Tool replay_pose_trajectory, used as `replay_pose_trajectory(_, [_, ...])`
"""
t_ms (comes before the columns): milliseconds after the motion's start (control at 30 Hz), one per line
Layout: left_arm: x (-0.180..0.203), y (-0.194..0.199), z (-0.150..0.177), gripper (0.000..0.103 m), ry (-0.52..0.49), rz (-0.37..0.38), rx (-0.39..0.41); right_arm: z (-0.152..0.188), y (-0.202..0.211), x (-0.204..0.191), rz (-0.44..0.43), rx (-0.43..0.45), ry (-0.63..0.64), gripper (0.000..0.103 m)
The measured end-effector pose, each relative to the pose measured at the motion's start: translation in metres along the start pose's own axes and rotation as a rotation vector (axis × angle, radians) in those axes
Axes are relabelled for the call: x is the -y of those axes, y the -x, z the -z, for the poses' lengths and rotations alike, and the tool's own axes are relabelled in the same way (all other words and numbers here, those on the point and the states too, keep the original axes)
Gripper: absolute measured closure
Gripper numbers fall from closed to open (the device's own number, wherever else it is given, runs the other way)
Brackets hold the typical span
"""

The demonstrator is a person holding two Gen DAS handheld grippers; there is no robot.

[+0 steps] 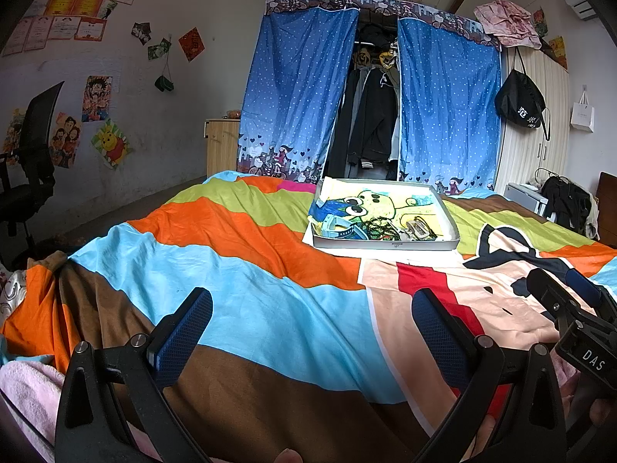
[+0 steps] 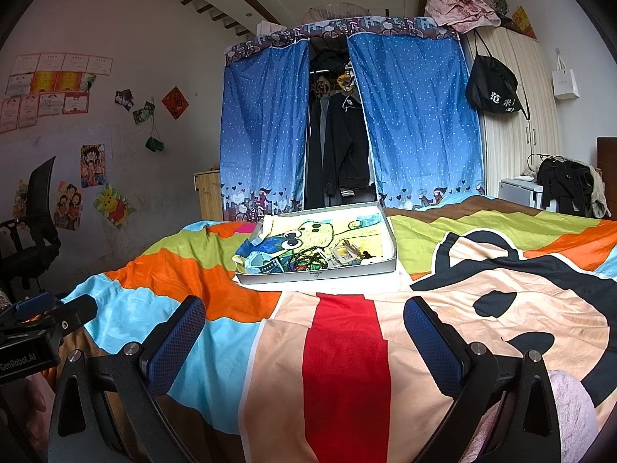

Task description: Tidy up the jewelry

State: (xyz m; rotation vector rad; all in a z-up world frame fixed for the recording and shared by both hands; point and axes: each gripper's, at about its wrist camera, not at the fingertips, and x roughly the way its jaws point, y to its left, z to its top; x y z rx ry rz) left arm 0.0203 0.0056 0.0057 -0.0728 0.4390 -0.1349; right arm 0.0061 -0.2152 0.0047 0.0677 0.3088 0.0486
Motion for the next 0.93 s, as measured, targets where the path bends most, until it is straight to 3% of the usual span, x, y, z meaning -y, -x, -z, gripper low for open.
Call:
replay_pose_trajectory(233, [0.0, 0.0, 0.0, 0.001, -0.001, 0.0, -0.003, 0.0, 0.0, 0.0, 0.0, 0.0, 0.0, 0.0])
replay_pose_trajectory(567, [-0.011, 0.003, 0.002, 0.001, 0.018, -0.094, 0.021, 0.001, -0.002, 0.0, -0.004, -0.003, 0.001, 0.0])
replay_pose_trajectory(933, [-0.014, 0.002, 0.001, 0.001, 0.013, -0.089, 0.015, 0.001, -0.002, -0.001, -0.003, -0.003, 0.001, 0.0])
